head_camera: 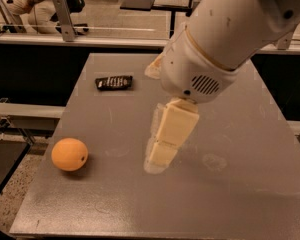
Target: Move orange near rxbar chocolate
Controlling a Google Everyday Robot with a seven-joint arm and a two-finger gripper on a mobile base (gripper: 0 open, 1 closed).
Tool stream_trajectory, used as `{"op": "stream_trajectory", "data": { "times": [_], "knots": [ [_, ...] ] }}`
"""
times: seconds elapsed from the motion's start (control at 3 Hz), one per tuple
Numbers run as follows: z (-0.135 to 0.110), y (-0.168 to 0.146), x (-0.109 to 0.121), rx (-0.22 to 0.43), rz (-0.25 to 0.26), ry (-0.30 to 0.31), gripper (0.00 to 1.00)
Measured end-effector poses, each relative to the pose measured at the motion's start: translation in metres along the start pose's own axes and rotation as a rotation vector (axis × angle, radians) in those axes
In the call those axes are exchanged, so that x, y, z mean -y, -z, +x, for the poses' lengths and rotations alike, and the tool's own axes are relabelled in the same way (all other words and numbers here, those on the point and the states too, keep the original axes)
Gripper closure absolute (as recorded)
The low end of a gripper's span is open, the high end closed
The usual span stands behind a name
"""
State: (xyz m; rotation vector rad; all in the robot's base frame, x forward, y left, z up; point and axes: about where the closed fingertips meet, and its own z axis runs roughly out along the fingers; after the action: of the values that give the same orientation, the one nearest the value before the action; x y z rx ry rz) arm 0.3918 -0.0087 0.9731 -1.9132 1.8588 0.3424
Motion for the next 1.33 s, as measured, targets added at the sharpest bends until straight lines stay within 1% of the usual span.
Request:
{"op": "stream_trajectory", "data": {
  "times": [0.33,0.67,1.0,1.33],
  "knots": [
    [-0.027,-0.043,-0.01,0.018,-0.017,0.024,0.0],
    [-0.045,-0.086,-0.004,0.05,-0.004,0.029,0.0],
    [-0.054,-0.128,0.014,0.097,-0.003,0.025,0.0],
    [-0.059,-0.148,0.021,0.126,-0.016,0.021,0.0]
  ]
}}
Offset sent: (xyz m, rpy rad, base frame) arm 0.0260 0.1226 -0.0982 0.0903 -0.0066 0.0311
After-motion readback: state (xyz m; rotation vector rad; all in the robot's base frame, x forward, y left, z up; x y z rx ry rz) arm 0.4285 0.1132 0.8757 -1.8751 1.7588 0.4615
